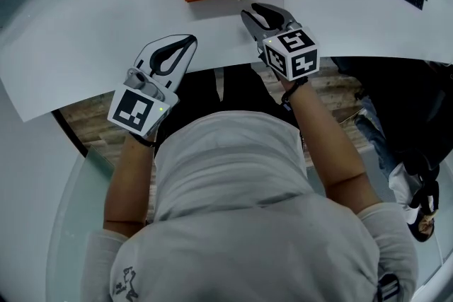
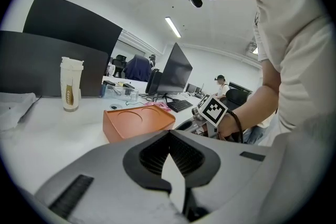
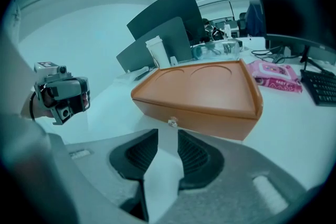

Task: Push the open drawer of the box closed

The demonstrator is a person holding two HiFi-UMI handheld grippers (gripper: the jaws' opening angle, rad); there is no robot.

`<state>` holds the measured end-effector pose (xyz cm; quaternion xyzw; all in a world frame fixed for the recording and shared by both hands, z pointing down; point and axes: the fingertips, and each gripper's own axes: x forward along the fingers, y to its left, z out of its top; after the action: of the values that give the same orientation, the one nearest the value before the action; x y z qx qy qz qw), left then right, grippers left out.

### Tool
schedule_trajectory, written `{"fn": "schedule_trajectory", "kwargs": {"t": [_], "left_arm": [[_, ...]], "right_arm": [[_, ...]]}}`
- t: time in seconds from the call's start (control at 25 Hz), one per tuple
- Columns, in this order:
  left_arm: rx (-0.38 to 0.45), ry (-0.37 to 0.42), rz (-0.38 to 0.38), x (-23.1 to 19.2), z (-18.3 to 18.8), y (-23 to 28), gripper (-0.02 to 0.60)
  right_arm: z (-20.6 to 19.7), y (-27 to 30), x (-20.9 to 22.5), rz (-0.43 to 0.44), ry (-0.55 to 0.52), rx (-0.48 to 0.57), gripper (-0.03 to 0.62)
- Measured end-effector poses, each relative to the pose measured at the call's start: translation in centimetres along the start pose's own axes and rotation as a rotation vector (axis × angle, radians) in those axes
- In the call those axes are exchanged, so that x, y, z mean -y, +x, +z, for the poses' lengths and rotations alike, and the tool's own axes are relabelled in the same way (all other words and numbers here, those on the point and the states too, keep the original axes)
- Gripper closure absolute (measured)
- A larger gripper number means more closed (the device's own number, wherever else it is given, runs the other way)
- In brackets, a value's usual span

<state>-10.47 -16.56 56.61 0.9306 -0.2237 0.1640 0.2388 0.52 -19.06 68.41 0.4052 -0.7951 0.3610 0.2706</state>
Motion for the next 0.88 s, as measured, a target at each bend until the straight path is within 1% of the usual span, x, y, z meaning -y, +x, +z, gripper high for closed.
{"fn": "schedule_trajectory", "kwargs": {"t": [0.12, 0.24, 0.48, 0.68, 0.88], "left_arm": [[0.010, 0.012, 0.012, 1.3, 0.3, -0.4, 0.581], [0.040, 0.036, 0.035, 2.3, 0.9, -1.1, 0.581], [0.098, 0.059, 0.095, 5.0, 2.4, -2.8, 0.581], [0.169, 0.098, 0.143, 7.3, 5.4, -4.7, 0.581], [0.237, 0.151, 0.206, 8.4, 8.4, -6.1, 0.581]], "right_arm": [[-0.3, -1.8, 0.0, -0.007, -0.009, 0.019, 0.474], [-0.1, -3.6, -0.4, -0.008, -0.030, 0.046, 0.475], [1.3, -8.1, -2.0, 0.005, -0.106, 0.108, 0.476], [2.3, -12.4, -3.3, 0.014, -0.144, 0.146, 0.476], [5.2, -16.1, -3.3, 0.012, -0.217, 0.223, 0.476]]}}
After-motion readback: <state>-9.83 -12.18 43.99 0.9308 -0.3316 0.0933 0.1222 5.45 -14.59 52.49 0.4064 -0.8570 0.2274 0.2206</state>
